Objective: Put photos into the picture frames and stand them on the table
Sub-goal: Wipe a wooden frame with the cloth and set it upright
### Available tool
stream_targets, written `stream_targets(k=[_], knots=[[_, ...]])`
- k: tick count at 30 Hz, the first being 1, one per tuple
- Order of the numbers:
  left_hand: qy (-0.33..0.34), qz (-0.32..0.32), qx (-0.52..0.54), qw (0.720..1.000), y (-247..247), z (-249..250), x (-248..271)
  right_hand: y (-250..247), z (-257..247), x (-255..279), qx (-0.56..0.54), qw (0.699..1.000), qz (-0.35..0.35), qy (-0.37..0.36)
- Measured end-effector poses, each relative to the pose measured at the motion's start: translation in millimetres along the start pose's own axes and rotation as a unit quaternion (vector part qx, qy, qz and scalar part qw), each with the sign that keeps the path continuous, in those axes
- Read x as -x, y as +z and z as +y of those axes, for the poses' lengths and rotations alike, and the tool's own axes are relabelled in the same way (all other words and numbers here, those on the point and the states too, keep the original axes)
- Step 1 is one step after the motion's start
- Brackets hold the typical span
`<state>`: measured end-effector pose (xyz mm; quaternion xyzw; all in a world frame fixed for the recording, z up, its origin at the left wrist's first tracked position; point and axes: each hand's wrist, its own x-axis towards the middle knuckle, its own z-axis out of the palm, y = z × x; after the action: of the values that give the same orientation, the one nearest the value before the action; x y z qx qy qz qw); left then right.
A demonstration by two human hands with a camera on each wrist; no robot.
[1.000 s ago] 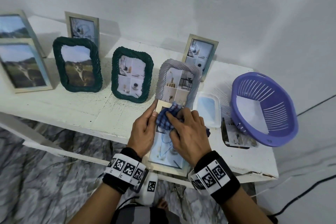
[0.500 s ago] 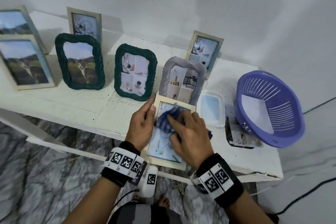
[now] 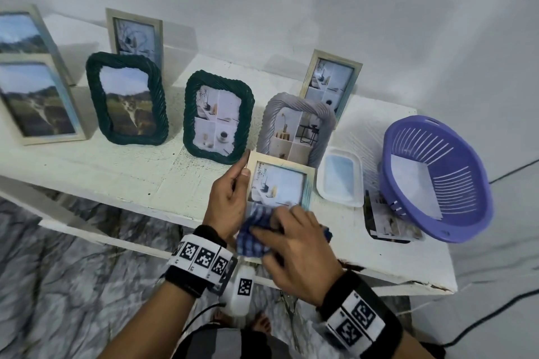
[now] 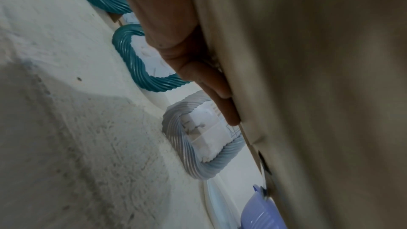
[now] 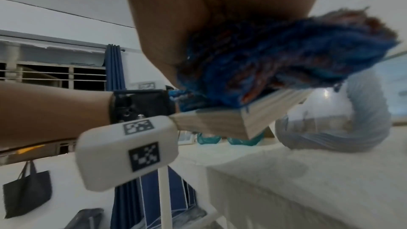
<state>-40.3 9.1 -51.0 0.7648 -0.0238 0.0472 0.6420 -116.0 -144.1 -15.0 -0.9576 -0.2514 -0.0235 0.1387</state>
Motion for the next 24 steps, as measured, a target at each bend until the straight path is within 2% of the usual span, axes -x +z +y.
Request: stream_targets(k=[2, 6, 7, 8, 11, 13, 15, 17, 19, 24], knots=[[-0.009, -0.004, 0.006, 1.0, 1, -1, 0, -5, 9, 2, 0.025, 1.0, -0.007, -0.017], [-0.01, -0.008, -0.001, 1.0, 4, -3, -3, -20, 39, -20, 0.082, 0.99, 0.048, 0.108], [-0.009, -0.009, -0.001, 1.0, 4, -4, -4, -21, 40, -22, 0.078, 0.989, 0.05, 0.114], [-0.011, -0.008, 0.0, 1.0, 3, -4, -5, -19, 35, -21, 0.066, 0.992, 0.044, 0.094], [-0.015, -0.005, 0.003, 1.0, 3, -6, -10, -12, 19, -5, 0.029, 0.999, -0.02, -0.024], [-0.025, -0.007, 0.002, 1.0, 4, -7, -9, -18, 26, -1, 0.039, 0.998, -0.043, -0.037], [-0.035, -0.002, 0.006, 0.999, 4, -8, -9, -22, 44, -5, 0.079, 0.997, -0.021, 0.011], [-0.037, -0.001, 0.013, 0.999, 5, -7, -11, -26, 55, -14, 0.11, 0.989, 0.008, 0.094], [-0.035, -0.004, 0.013, 0.999, 6, -5, -14, -24, 51, -18, 0.104, 0.987, 0.016, 0.12], [-0.052, 0.024, 0.009, 0.998, 4, -11, -14, -10, 24, 6, -0.001, 0.999, -0.046, -0.006]])
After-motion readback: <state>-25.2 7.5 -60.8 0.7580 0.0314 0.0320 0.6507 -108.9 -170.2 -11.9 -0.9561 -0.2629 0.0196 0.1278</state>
